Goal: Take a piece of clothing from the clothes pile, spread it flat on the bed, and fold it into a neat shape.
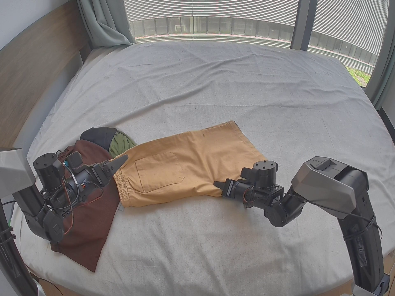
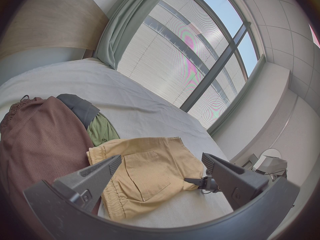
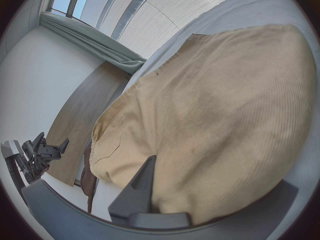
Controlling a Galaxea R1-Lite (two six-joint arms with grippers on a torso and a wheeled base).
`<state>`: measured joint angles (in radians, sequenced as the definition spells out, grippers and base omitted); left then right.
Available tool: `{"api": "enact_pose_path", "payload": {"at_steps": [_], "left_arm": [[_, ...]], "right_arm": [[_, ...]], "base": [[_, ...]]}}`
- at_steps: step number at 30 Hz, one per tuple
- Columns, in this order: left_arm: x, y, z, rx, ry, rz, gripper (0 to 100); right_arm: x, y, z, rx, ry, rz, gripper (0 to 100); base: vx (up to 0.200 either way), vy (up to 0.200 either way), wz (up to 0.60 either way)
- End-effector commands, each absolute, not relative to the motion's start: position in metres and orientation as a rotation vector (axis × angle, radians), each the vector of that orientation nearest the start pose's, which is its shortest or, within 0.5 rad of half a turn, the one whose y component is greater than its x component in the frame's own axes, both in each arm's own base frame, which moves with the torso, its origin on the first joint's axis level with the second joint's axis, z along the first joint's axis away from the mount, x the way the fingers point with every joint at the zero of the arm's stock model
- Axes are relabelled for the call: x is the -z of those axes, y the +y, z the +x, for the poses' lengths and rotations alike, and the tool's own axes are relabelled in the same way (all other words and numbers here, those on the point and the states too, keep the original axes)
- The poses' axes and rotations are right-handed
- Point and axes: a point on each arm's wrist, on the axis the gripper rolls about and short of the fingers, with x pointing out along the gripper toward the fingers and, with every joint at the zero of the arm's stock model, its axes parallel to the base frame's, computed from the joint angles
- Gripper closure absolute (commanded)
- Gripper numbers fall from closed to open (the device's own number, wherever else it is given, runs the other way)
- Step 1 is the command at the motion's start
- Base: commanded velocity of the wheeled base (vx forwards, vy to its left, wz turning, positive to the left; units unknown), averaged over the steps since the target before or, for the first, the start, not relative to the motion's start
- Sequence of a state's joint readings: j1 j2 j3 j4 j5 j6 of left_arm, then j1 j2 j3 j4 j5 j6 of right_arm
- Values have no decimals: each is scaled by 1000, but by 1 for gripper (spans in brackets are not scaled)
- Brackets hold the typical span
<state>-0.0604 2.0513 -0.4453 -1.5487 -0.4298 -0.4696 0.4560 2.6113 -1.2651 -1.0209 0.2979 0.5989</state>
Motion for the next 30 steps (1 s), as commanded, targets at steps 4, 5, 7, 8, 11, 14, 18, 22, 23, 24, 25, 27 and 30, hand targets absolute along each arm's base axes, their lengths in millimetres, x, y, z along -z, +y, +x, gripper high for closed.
{"api": "enact_pose_path", "payload": {"at_steps": [4,5,7,8,11,14,18,22,23,24,25,27,30], "left_arm": [[-80,-27,307,484,185,-472,0],[-80,-27,307,484,185,-472,0],[-80,-27,308,485,184,-472,0],[-80,-27,307,486,186,-472,0],[-78,-28,308,493,193,-472,0],[-78,-28,309,496,190,-470,0],[-79,-30,309,502,191,-472,0],[-78,-31,308,505,198,-479,0],[-78,-31,308,505,198,-479,0],[-78,-30,308,504,195,-478,0],[-79,-30,309,503,193,-478,0],[-80,-30,310,503,187,-478,0],[-80,-30,310,505,186,-478,0]], "right_arm": [[4,197,386,-618,529,515,100],[3,195,381,-605,540,512,100],[3,191,373,-594,558,506,100],[2,189,369,-589,565,501,100],[1,182,357,-573,576,489,100],[0,177,341,-559,605,480,100],[1,172,328,-528,636,468,100],[6,169,309,-500,686,441,100],[6,169,309,-500,686,441,100],[5,164,302,-493,704,420,100],[5,162,298,-487,710,413,100],[7,159,292,-461,723,400,100],[10,155,284,-441,749,390,100]], "base": [[0,0,0],[0,0,0],[0,0,0],[0,0,0],[0,0,0],[0,0,0],[0,0,0],[0,0,0],[0,0,0],[0,0,0],[0,0,0],[0,0,0],[0,0,0]]}}
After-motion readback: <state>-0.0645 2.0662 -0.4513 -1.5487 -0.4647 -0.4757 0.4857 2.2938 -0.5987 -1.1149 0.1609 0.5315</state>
